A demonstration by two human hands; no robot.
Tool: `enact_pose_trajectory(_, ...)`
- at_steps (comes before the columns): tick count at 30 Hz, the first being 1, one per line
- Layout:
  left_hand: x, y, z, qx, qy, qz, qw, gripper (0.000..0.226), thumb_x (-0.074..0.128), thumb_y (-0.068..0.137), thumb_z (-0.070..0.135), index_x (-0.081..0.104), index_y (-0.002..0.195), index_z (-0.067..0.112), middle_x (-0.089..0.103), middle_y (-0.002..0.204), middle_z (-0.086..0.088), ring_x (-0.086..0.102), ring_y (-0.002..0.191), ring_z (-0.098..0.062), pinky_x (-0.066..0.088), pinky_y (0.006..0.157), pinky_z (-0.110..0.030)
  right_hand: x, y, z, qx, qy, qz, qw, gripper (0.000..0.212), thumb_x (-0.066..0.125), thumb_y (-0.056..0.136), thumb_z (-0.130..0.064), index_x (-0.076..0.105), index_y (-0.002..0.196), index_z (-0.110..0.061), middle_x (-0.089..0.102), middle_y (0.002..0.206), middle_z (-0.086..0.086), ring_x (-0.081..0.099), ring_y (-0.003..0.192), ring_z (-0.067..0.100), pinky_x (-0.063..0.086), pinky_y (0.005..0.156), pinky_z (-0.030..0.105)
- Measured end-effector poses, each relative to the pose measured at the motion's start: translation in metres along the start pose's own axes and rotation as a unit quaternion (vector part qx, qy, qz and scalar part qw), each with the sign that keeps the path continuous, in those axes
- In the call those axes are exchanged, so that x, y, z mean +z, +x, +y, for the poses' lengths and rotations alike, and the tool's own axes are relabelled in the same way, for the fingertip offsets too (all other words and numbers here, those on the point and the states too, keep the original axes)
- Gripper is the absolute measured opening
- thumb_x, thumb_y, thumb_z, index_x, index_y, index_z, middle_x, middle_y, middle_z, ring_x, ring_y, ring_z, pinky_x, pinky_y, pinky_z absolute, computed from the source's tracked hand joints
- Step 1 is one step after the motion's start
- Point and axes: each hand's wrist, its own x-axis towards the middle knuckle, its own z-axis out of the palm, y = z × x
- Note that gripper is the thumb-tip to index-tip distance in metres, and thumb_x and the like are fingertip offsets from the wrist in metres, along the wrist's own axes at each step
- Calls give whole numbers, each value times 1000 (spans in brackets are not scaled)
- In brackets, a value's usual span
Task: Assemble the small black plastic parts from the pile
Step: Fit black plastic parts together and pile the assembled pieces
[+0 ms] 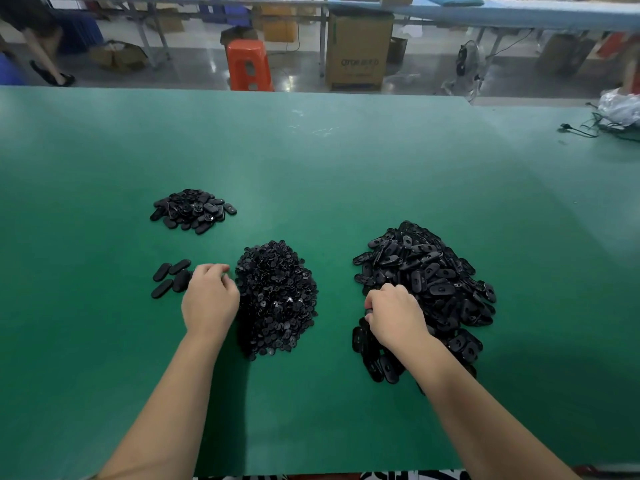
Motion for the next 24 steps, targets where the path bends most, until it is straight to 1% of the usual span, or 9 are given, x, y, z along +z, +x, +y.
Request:
enact_pose_trajectory(4, 2, -7, 12, 41, -28, -6, 999, 25, 54, 99, 16, 70, 117, 14, 62, 121, -1, 58, 71, -22, 47, 66, -33, -2, -1, 0, 3, 25, 18, 1000, 21, 60, 99, -25, 64, 119, -24, 61, 114, 0, 52, 110, 22, 44, 90, 32)
enact_pose_trajectory(8, 2, -13, 25, 104, -21, -54, 993, 18, 61, 97, 24, 72, 112, 23, 65, 101, 5, 59, 79, -18, 46, 66, -31, -7, -2, -1, 24, 76, 64, 995, 22, 60, 100, -28, 63, 121, -24, 63, 113, -3, 57, 107, 18, 48, 80, 30)
enact_pose_trajectory(12, 9, -19, 34, 160, 31, -123, 979, 15, 66, 94, 44, 71, 102, 33, 55, 88, 13, 58, 80, -11, 47, 64, -28, -14, 2, -6, 53, 230, 93, 967, 29, 61, 100, -27, 65, 127, -21, 61, 106, -1, 60, 93, 16, 51, 83, 31)
enact_pose_trajectory(14, 14, -22, 37, 172, 61, -146, 972, 21, 65, 92, 51, 70, 104, 34, 53, 90, 12, 58, 80, -12, 46, 65, -27, -16, 7, -7, 63, 321, 83, 941, 28, 63, 98, -24, 68, 125, -18, 61, 94, -2, 57, 82, 14, 52, 83, 31)
enact_pose_trajectory(16, 18, -26, 41, 179, 85, -158, 967, 25, 64, 91, 55, 70, 105, 35, 52, 93, 12, 59, 82, -13, 45, 65, -28, -17, 9, -8, 81, 429, 60, 898, 25, 65, 96, -18, 71, 120, -14, 61, 84, -3, 60, 74, 12, 58, 80, 34)
enact_pose_trajectory(18, 22, -28, 44, 184, 98, -162, 965, 25, 64, 91, 56, 71, 101, 34, 53, 94, 11, 60, 83, -14, 47, 66, -28, -17, 9, -11, 102, 520, 37, 847, 22, 65, 95, -11, 72, 116, -11, 63, 81, -4, 64, 70, 9, 59, 69, 24)
enact_pose_trajectory(19, 22, -29, 45, 185, 100, -161, 964, 24, 65, 91, 55, 71, 98, 33, 53, 94, 10, 60, 82, -15, 47, 66, -28, -16, 9, -12, 109, 550, 29, 828, 20, 65, 95, -9, 72, 114, -10, 65, 81, -3, 65, 71, 9, 57, 67, 20)
enact_pose_trajectory(22, 24, -29, 46, 182, 109, -166, 963, 20, 65, 93, 49, 72, 92, 30, 52, 93, 10, 60, 82, -15, 44, 65, -28, -14, 7, -17, 115, 613, 13, 781, 14, 66, 94, -6, 72, 106, -9, 69, 78, 1, 68, 71, 10, 59, 71, 23)
enact_pose_trajectory(24, 24, -28, 46, 184, 113, -171, 961, 19, 64, 95, 46, 72, 93, 28, 51, 94, 10, 60, 84, -16, 45, 66, -29, -13, 5, -19, 116, 640, 4, 760, 8, 66, 95, -7, 72, 98, -12, 71, 77, 3, 68, 69, 9, 59, 68, 23)
